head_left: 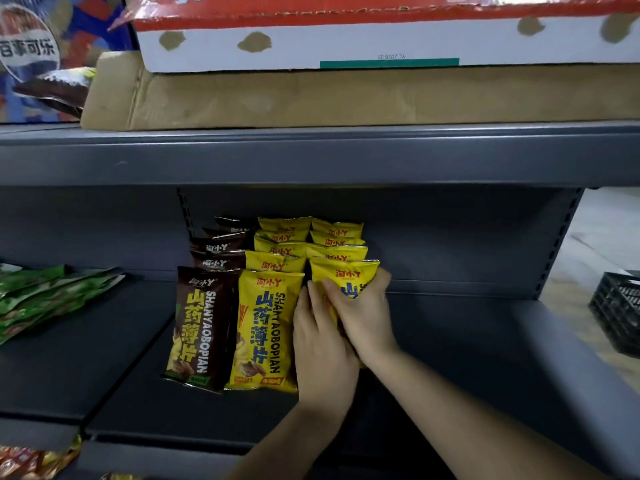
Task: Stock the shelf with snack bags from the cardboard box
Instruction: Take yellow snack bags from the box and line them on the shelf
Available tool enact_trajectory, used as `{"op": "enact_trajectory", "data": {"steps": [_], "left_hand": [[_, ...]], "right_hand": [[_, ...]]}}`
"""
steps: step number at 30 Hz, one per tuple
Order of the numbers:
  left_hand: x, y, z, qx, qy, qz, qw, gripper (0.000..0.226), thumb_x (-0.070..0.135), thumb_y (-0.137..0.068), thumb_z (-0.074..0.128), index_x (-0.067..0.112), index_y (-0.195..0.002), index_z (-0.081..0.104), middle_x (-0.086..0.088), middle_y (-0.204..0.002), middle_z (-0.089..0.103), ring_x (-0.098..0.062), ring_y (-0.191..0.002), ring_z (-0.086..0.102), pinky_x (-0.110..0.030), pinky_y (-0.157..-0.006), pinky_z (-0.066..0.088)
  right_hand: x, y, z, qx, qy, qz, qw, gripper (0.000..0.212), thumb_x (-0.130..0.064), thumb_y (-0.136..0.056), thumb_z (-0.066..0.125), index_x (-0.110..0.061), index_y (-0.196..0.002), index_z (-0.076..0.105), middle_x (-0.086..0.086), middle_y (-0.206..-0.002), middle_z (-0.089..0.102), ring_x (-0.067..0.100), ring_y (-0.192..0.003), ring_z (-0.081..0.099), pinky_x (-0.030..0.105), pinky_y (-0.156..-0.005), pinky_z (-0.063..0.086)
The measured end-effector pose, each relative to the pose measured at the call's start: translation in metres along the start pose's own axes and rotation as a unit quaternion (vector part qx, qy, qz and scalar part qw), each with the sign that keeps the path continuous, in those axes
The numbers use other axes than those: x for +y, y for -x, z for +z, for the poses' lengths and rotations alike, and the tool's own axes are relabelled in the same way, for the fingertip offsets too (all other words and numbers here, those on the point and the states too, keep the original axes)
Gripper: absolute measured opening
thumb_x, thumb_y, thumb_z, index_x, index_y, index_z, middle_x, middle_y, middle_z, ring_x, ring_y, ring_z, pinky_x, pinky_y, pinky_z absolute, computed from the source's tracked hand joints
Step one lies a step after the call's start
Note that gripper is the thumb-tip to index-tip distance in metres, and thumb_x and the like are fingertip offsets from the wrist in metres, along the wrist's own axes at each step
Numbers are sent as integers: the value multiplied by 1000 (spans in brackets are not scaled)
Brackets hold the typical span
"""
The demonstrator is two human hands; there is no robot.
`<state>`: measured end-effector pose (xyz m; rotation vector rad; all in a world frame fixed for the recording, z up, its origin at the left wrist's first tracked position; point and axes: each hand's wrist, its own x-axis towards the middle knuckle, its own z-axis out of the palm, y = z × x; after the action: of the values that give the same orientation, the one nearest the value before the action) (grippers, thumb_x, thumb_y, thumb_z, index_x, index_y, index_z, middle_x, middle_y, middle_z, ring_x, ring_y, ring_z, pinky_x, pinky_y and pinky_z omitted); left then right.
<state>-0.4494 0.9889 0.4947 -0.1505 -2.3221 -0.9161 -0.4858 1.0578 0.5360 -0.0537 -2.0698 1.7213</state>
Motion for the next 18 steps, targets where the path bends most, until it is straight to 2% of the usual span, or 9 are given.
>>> {"op": "enact_trajectory", "data": {"steps": [1,3,5,7,9,12,16,18], "left_hand": [[2,5,2,2,-40,13,999,72,17,-86,60,-2,-144,23,-25,-144,36,-35,-133,39,-40,-107,39],[-1,13,8,2,-92,26,995,79,34,-83,61,-5,-143,26,-28,-143,37,-37,-131,43,-43,-103,43],[-5,18,10,-28,-120,36,992,89,44,-80,60,-7,-143,25,-30,-145,33,-39,-133,39,-44,-105,39],[-8,18,13,-32,-155,35,987,87,49,-81,53,-7,-143,28,-31,-143,36,-38,-130,44,-43,-102,43],[-4,11,15,-38,-166,-4,985,77,46,-84,43,-6,-140,32,-28,-133,48,-36,-116,57,-40,-92,51],[-4,0,15,-73,-147,-49,985,73,42,-84,43,-5,-138,37,-22,-122,56,-30,-99,65,-34,-79,55],[-14,-8,24,-46,-165,-12,985,67,35,-88,38,-4,-142,33,-20,-131,49,-30,-103,57,-34,-82,53],[-18,-9,29,-36,-168,-2,985,66,30,-87,36,-6,-141,33,-22,-131,48,-31,-103,53,-38,-84,53]], "right_hand": [[2,0,4,16,-12,-2,1000,52,-26,-77,78,-17,-108,37,1,-106,63,12,-97,64,5,-68,45],[5,-2,10,22,-21,-1,1000,51,-25,-77,78,-12,-108,39,5,-109,61,16,-102,62,7,-73,46],[10,-5,13,21,0,5,1000,52,-29,-77,78,-9,-109,43,7,-112,57,19,-107,58,20,-84,49],[11,-6,15,37,44,16,998,54,-34,-76,77,-6,-109,44,8,-112,54,24,-111,54,31,-91,46],[8,-3,19,44,101,32,993,58,-41,-78,73,-5,-111,42,10,-114,51,26,-114,49,30,-90,40],[7,0,22,63,192,23,979,69,-55,-77,67,-9,-120,38,7,-121,44,23,-120,40,37,-91,41],[18,-10,20,33,104,-30,994,76,-47,-71,76,-10,-125,37,4,-119,45,20,-117,44,32,-89,45],[22,-14,20,20,75,-45,996,75,-46,-70,77,-13,-124,36,2,-119,46,18,-116,49,35,-88,50]]}}
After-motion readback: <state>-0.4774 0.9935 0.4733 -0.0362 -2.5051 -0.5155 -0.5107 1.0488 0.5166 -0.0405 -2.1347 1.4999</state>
